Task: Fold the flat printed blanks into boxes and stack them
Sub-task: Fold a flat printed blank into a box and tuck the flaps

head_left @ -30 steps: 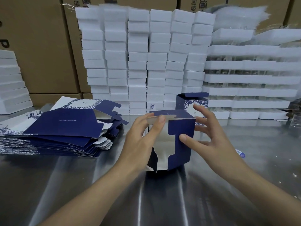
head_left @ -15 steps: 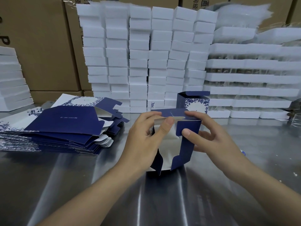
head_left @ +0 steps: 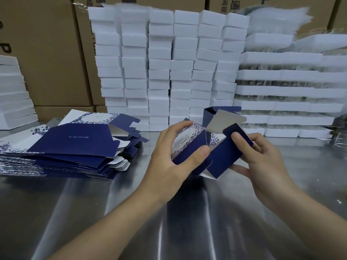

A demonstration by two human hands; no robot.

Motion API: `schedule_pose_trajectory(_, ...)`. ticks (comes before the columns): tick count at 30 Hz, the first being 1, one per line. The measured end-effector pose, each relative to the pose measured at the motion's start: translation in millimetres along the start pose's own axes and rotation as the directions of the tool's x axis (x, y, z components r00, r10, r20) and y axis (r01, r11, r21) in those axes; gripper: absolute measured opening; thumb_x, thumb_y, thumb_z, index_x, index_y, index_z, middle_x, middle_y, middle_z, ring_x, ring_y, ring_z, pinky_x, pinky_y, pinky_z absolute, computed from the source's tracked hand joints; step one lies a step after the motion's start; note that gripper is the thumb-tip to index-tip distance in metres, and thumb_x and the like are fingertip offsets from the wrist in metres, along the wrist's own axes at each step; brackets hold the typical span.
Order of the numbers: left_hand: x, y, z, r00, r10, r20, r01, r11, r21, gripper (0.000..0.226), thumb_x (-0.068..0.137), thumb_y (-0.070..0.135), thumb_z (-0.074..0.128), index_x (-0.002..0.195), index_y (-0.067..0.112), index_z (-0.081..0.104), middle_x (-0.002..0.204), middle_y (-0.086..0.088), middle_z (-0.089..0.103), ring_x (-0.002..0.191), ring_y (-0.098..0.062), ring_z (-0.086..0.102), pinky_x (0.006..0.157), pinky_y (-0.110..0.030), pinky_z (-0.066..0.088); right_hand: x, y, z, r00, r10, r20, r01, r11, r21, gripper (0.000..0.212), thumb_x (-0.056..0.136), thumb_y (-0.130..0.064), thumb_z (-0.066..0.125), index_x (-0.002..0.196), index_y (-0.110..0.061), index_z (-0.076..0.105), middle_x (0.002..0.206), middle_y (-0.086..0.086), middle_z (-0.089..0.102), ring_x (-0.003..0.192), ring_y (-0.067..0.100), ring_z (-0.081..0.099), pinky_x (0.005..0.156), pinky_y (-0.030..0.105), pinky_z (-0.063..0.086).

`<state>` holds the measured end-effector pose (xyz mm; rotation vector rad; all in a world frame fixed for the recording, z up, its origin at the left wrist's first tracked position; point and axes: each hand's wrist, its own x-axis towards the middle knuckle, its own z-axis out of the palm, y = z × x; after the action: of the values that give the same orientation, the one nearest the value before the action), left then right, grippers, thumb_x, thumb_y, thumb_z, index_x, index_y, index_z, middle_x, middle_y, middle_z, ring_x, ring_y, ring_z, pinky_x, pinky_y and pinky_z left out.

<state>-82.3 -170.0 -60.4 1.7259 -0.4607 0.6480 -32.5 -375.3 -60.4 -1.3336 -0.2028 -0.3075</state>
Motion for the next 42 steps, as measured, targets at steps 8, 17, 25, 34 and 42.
schedule_pose_trajectory(8, -0.6, -5.3, 8.7, 0.97, -0.242, -0.024, 0.236, 0.959, -0.16, 0.106, 0.051, 0.089, 0.08, 0.139, 0.083, 0.02, 0.16, 0.034, 0.025, 0.152, 0.003, 0.025, 0.112, -0.03, 0.03, -0.8, -1.9, 0.4, 0.993, 0.08, -0.088, -0.057, 0.969, 0.239, 0.029, 0.099, -0.034, 0.07, 0.087, -0.013, 0.053, 0.111, 0.01, 0.078, 0.107, 0.026, 0.078, 0.079, 0.032, 0.066)
schedule_pose_trajectory(17, -2.9, -26.6, 25.7, 0.929, -0.367, -0.039, 0.337, 0.885, -0.321, 0.063, 0.08, 0.062, 0.08, 0.136, 0.056, 0.052, 0.123, 0.039, 0.062, 0.107, 0.014, 0.066, 0.095, -0.035, 0.057, -10.4, 18.4, 11.7, 0.996, 0.084, 0.04, -0.083, 0.996, -0.024, 0.041, 0.095, -0.035, 0.074, 0.089, 0.005, 0.067, 0.095, 0.01, 0.071, 0.095, 0.016, 0.074, 0.067, 0.035, 0.065)
schedule_pose_trajectory(25, 0.2, -33.5, 17.5, 0.869, -0.455, -0.196, 0.393, 0.874, -0.287, 0.045, 0.083, 0.052, 0.083, 0.116, 0.035, 0.058, 0.118, 0.019, 0.069, 0.102, 0.001, 0.069, 0.078, -0.024, 0.05, 0.2, 25.7, 4.6, 0.996, 0.092, -0.01, -0.093, 0.991, -0.095, 0.038, 0.089, -0.034, 0.082, 0.085, -0.021, 0.047, 0.084, -0.004, 0.076, 0.077, 0.019, 0.08, 0.061, 0.034, 0.06)
schedule_pose_trajectory(34, 2.3, -30.8, 13.7, 0.872, -0.445, -0.205, 0.405, 0.889, -0.212, 0.03, 0.105, 0.058, 0.05, 0.111, 0.041, 0.074, 0.107, 0.015, 0.076, 0.101, -0.009, 0.07, 0.098, -0.053, 0.059, -7.1, 27.5, 13.0, 0.989, 0.142, 0.029, -0.136, 0.98, -0.143, 0.039, 0.086, -0.044, 0.081, 0.108, -0.017, 0.063, 0.101, 0.009, 0.072, 0.067, 0.018, 0.074, 0.057, 0.035, 0.061)
schedule_pose_trajectory(42, -2.7, -25.3, 25.6, 0.889, -0.413, -0.197, 0.372, 0.903, -0.215, 0.035, 0.108, 0.052, 0.049, 0.099, 0.034, 0.079, 0.102, 0.004, 0.079, 0.101, -0.015, 0.073, 0.093, -0.05, 0.063, -10.0, 30.1, 19.2, 0.889, 0.443, 0.116, -0.442, 0.896, -0.031, 0.046, 0.092, -0.063, 0.068, 0.124, -0.031, 0.06, 0.113, 0.0, 0.077, 0.081, 0.042, 0.08, 0.055, 0.038, 0.063)
